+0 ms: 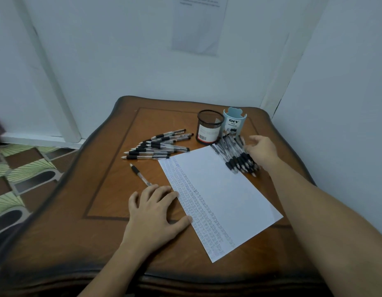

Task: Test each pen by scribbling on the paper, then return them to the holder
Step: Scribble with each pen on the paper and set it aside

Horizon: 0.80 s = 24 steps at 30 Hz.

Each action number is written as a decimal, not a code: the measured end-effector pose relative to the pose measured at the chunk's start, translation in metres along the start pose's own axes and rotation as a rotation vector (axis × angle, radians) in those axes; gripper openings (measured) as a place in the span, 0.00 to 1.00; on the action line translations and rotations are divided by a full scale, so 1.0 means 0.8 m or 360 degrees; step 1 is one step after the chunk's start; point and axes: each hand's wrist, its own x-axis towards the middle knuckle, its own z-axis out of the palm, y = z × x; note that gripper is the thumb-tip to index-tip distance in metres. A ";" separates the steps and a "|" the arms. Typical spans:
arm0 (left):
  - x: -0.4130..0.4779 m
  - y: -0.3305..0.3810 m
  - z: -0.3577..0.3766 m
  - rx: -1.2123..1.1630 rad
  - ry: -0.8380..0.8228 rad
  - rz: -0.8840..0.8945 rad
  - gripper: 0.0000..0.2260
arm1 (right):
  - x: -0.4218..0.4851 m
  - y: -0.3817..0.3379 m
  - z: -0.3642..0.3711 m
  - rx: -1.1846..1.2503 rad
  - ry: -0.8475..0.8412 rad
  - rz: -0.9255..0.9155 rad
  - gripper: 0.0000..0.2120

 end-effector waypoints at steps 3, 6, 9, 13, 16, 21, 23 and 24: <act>0.001 -0.001 0.003 0.0012 0.0000 -0.0004 0.33 | -0.003 0.005 0.002 -0.0070 -0.0065 0.0013 0.16; 0.002 -0.001 0.003 0.0024 0.0022 -0.0003 0.33 | -0.005 0.010 -0.002 -0.0050 -0.0064 -0.0006 0.14; 0.001 0.001 -0.002 0.0012 -0.0016 -0.0027 0.34 | -0.010 0.011 -0.008 -0.0049 -0.0063 -0.0017 0.14; 0.000 0.004 -0.009 -0.0007 -0.0064 -0.0054 0.38 | -0.016 0.009 -0.011 -0.0080 -0.0049 -0.0044 0.14; 0.001 0.004 -0.013 -0.0007 -0.0153 -0.0067 0.40 | -0.022 0.007 -0.012 -0.0092 -0.0063 -0.0051 0.14; -0.002 0.005 -0.016 0.0050 -0.0124 -0.0124 0.45 | -0.029 0.011 -0.014 -0.0122 -0.0055 -0.0039 0.14; -0.003 0.004 -0.017 0.0014 -0.0050 -0.0183 0.49 | -0.030 0.013 -0.014 -0.0151 -0.0070 -0.0029 0.14; -0.004 0.004 -0.017 -0.0001 -0.0020 -0.0212 0.51 | -0.030 0.012 -0.014 -0.0154 -0.0077 -0.0016 0.14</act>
